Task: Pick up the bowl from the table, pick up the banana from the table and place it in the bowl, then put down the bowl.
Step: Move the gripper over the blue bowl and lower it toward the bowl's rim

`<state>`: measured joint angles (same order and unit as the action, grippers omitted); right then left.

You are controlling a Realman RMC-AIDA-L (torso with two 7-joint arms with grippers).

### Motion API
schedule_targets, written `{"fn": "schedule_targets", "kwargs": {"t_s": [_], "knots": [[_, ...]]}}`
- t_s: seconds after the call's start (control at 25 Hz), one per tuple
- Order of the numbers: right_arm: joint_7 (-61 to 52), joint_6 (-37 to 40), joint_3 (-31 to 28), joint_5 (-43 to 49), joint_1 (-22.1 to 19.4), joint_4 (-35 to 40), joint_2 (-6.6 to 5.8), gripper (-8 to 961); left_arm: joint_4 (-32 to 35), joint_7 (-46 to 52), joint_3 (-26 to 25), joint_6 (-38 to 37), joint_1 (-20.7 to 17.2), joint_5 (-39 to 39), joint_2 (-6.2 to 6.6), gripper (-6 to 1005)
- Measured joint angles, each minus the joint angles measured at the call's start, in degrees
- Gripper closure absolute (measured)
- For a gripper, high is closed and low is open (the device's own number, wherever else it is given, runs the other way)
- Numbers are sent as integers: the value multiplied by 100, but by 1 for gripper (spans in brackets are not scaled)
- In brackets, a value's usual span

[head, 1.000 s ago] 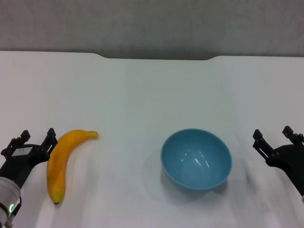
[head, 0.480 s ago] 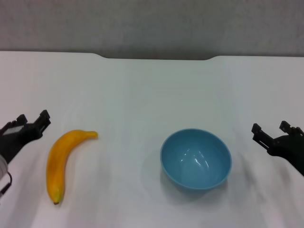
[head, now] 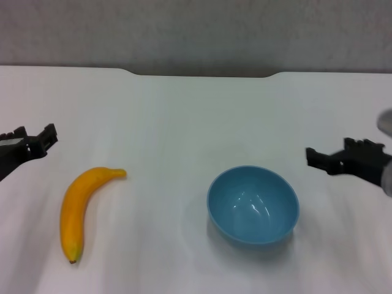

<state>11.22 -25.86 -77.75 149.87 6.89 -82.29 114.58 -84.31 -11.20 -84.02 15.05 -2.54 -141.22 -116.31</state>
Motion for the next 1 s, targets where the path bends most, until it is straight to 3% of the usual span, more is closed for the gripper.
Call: {"fn": "schedule_targets", "kwargs": {"t_s": [0.08,0.24,0.52,1.0], "knots": [[67,-500,-187,-179,332,61,-6,76,-64,-77,-162,365,88,31,3,408],[57,-758,-194,-287,684,299,32,76,-55,-139,-531,1008,330,49,1,406],[44,-676,296,-787,1032,943,40,76,1,-157,-608,1112,334,64,-10,411],[-22,-717,532,-885,1164,1398,54,76,102,-162,-564,1124,345,48,-15,410]]}}
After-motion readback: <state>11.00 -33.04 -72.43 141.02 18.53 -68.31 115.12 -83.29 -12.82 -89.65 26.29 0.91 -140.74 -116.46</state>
